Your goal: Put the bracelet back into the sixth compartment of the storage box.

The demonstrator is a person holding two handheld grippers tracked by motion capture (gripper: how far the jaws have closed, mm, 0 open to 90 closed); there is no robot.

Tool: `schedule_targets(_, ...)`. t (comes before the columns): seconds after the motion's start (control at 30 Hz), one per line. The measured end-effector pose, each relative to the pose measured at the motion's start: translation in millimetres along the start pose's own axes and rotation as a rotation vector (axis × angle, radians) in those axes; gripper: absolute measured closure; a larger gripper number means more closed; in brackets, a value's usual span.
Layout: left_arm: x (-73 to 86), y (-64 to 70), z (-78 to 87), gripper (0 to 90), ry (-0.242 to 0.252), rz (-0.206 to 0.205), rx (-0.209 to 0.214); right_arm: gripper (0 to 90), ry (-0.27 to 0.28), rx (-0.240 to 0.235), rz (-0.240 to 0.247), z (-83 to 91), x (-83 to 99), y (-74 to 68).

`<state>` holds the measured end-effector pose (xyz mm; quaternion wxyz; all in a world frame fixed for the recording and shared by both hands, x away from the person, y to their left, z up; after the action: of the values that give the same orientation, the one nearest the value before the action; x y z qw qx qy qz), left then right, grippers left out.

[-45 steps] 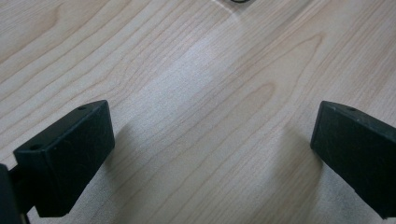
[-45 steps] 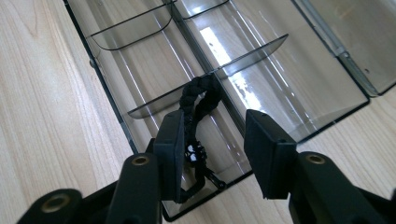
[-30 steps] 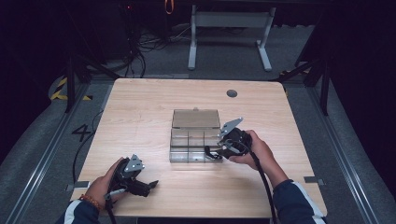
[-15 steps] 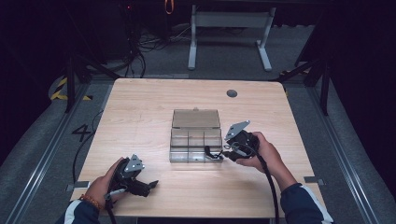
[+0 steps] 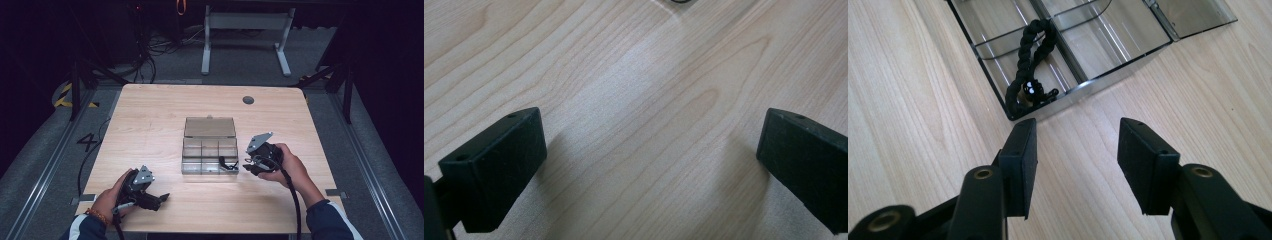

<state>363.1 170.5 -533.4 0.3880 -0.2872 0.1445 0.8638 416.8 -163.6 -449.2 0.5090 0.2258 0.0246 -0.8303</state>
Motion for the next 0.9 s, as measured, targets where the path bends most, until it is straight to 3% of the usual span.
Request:
schedule_targets(0.63, 0.0, 0.0, 0.0, 0.1, 0.000, 0.000, 0.000, 48.9, -0.021, 0.035, -0.022, 6.9, 22.4, 4.6)
schedule_targets(0.9, 0.0, 0.0, 0.0, 0.0, 0.000, 0.000, 0.000, 47.1, -0.042, 0.052, -0.034, 7.8, 39.6, 7.7)
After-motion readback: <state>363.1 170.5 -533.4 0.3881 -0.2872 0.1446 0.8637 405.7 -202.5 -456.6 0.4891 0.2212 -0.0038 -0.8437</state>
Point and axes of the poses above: each handheld gripper's, and its own axes: z roughly backward along the jaws, x roughly out of its underside, y roughly to its right, the point moved 7 cm from there along -z, roughly forward along the jaws, and after that the axes turned 6 degrees about -y, right-handed, at the moved point
